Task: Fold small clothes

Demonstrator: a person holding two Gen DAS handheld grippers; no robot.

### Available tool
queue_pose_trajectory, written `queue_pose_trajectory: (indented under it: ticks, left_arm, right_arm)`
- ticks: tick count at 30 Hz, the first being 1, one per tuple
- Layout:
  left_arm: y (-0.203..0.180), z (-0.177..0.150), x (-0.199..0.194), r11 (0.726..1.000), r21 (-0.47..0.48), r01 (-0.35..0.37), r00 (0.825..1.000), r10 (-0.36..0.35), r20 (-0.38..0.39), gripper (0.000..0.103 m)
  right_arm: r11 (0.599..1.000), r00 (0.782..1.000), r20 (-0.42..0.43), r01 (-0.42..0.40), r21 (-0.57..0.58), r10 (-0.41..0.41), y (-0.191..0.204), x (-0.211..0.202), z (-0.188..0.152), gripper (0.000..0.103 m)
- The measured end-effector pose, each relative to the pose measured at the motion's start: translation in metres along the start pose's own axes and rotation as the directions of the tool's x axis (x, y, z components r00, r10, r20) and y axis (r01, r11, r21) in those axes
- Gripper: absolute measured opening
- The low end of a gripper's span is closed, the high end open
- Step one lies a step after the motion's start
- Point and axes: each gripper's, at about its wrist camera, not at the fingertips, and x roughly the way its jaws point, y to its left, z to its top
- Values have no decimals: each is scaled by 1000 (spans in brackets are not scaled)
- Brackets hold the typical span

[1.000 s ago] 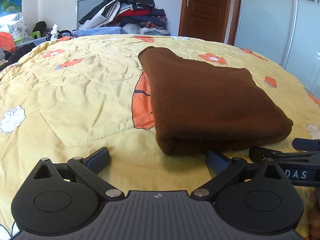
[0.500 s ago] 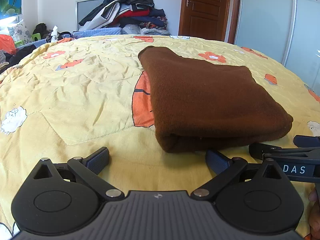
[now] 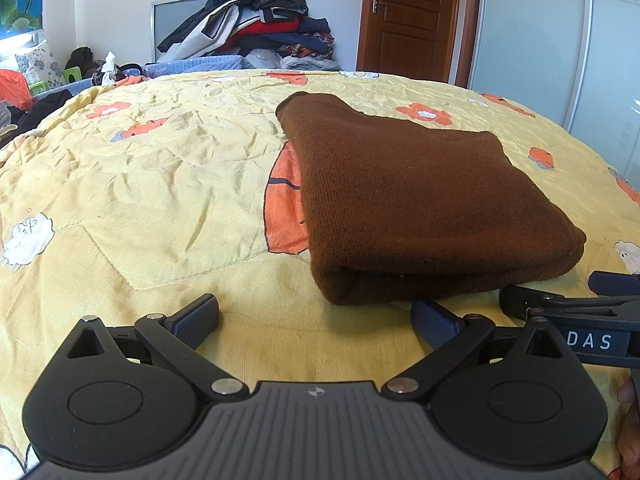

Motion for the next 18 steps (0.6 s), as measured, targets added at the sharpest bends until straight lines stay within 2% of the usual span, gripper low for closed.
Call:
queue_pose_trajectory:
  ticks: [18]
  left_arm:
    - [0,0,0,1000,1,-1,1000,1,0,103]
  right_arm:
    - [1000,1000,-4,-9,-6,9,-2,0,-1,103]
